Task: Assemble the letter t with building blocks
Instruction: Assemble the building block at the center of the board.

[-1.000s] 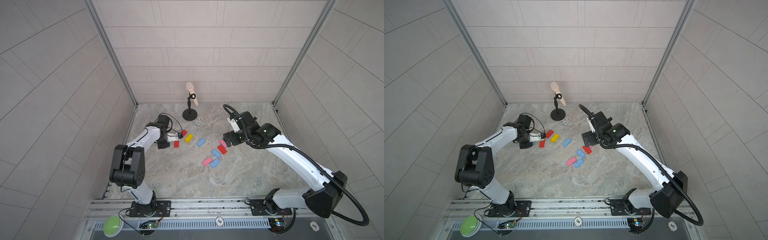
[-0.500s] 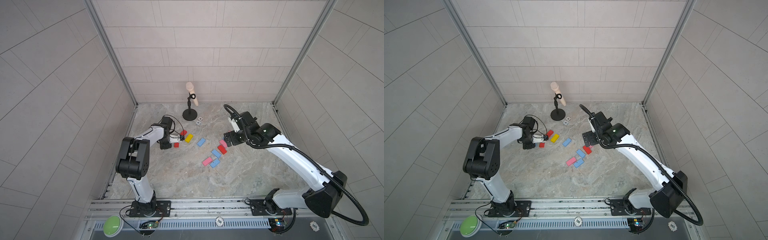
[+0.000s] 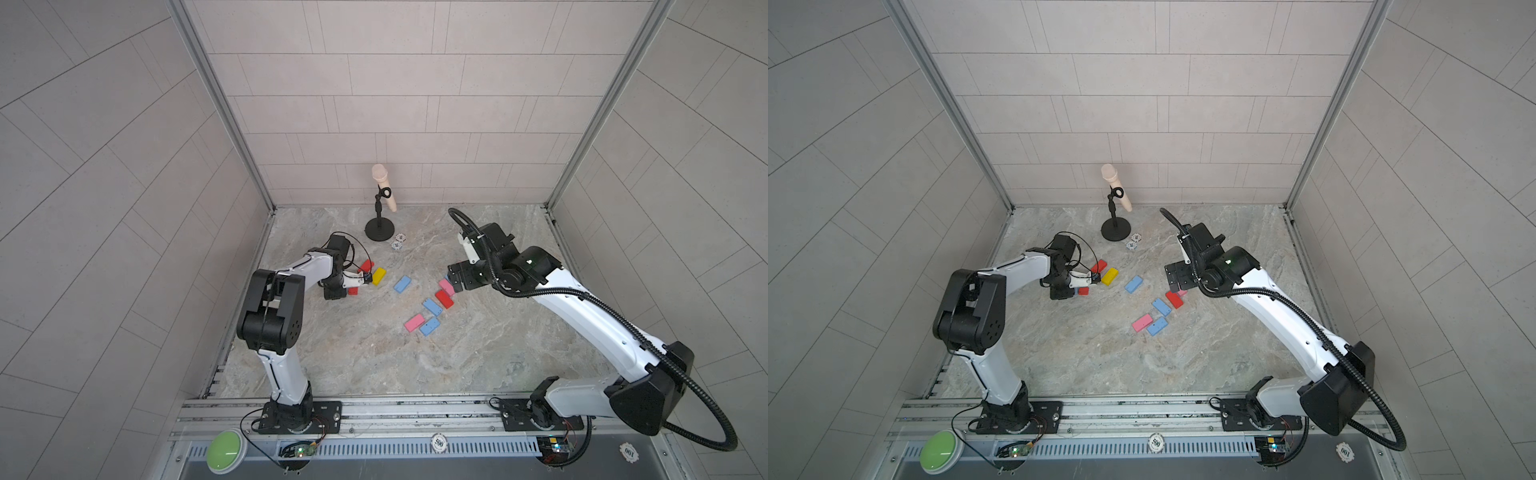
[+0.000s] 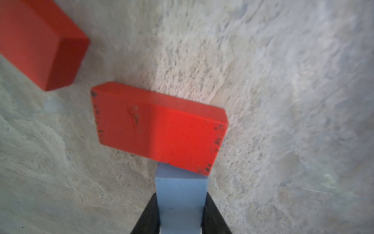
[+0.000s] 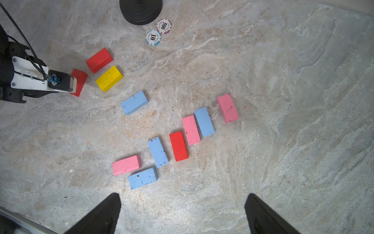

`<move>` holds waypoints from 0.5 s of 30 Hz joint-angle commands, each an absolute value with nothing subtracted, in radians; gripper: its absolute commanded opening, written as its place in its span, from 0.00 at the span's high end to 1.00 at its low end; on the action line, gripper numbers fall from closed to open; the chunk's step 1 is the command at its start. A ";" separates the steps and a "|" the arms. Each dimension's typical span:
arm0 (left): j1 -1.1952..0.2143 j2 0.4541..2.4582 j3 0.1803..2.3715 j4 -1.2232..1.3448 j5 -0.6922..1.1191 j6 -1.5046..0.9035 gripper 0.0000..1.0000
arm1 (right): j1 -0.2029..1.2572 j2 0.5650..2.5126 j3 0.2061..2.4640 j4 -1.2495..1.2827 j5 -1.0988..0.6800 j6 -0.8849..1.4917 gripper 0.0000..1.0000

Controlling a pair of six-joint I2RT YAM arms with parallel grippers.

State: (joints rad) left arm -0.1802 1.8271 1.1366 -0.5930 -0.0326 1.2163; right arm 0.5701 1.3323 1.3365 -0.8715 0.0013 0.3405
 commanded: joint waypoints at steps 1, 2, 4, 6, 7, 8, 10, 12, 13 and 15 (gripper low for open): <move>-0.184 1.832 1.141 -0.598 -0.026 1.227 0.84 | 0.568 1.318 1.330 -0.874 0.015 0.351 0.01; -0.184 1.832 1.141 -0.601 -0.017 1.225 0.83 | 0.568 1.316 1.330 -0.874 0.014 0.351 0.01; -0.184 1.833 1.135 -0.603 -0.007 1.225 0.83 | 0.568 1.314 1.328 -0.870 0.014 0.351 0.01; -0.186 1.833 1.124 -0.597 -0.006 1.230 0.83 | 0.568 1.315 1.327 -0.867 0.012 0.352 0.01; -0.187 1.833 1.121 -0.593 -0.006 1.229 0.82 | 0.568 1.317 1.328 -0.867 0.010 0.353 0.01; -0.186 1.834 1.120 -0.589 -0.010 1.228 0.81 | 0.568 1.319 1.328 -0.867 0.009 0.351 0.01; -0.187 1.830 1.120 -0.586 -0.005 1.226 0.70 | 0.568 1.321 1.329 -0.865 0.005 0.353 0.01; -0.187 1.830 1.116 -0.575 -0.015 1.223 0.60 | 0.569 1.325 1.329 -0.864 0.002 0.354 0.01; -0.187 1.829 1.114 -0.576 -0.016 1.223 0.59 | 0.568 1.326 1.330 -0.864 0.000 0.355 0.01; -0.187 1.823 1.111 -0.576 0.000 1.217 0.58 | 0.568 1.328 1.328 -0.863 0.000 0.356 0.01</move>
